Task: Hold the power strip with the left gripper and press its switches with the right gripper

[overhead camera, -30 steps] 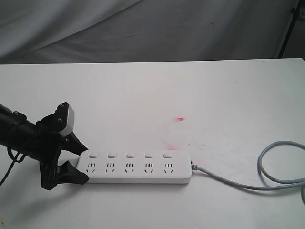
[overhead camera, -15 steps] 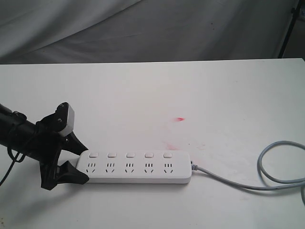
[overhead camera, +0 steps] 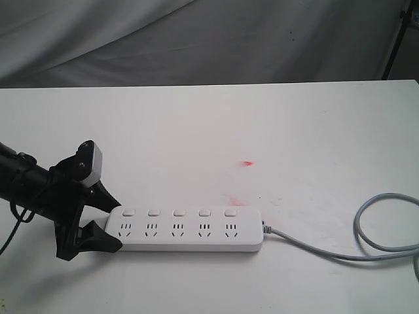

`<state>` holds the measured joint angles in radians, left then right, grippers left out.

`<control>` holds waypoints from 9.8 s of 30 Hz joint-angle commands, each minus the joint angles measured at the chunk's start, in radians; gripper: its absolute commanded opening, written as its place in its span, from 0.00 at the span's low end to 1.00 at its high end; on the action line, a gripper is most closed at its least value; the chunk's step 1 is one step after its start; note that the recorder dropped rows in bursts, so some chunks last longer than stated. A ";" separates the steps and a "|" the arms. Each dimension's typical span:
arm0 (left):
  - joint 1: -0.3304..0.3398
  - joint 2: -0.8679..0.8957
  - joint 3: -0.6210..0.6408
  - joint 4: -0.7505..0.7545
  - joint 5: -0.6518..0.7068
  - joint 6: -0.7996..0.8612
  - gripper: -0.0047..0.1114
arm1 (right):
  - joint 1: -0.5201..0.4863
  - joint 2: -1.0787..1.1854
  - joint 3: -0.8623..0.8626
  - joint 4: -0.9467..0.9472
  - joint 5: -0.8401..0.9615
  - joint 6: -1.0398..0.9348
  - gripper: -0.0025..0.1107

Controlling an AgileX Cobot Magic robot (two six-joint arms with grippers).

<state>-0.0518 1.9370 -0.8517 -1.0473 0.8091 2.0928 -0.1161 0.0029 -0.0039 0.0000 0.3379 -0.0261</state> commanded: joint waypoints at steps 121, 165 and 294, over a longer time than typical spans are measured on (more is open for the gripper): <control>-0.007 -0.001 0.004 0.008 -0.002 0.001 0.29 | 0.385 1.924 -1.273 1.219 0.280 -1.815 0.66; -0.007 -0.001 0.004 0.008 -0.002 0.001 0.29 | 0.515 2.238 -1.557 1.071 0.248 -1.745 0.66; -0.007 -0.001 0.004 0.008 -0.002 0.001 0.29 | 0.564 2.174 -1.557 0.821 0.205 -1.573 0.66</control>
<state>-0.0518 1.9370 -0.8517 -1.0434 0.8091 2.0928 0.4538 2.1865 -1.5657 0.8160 0.5345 -1.5965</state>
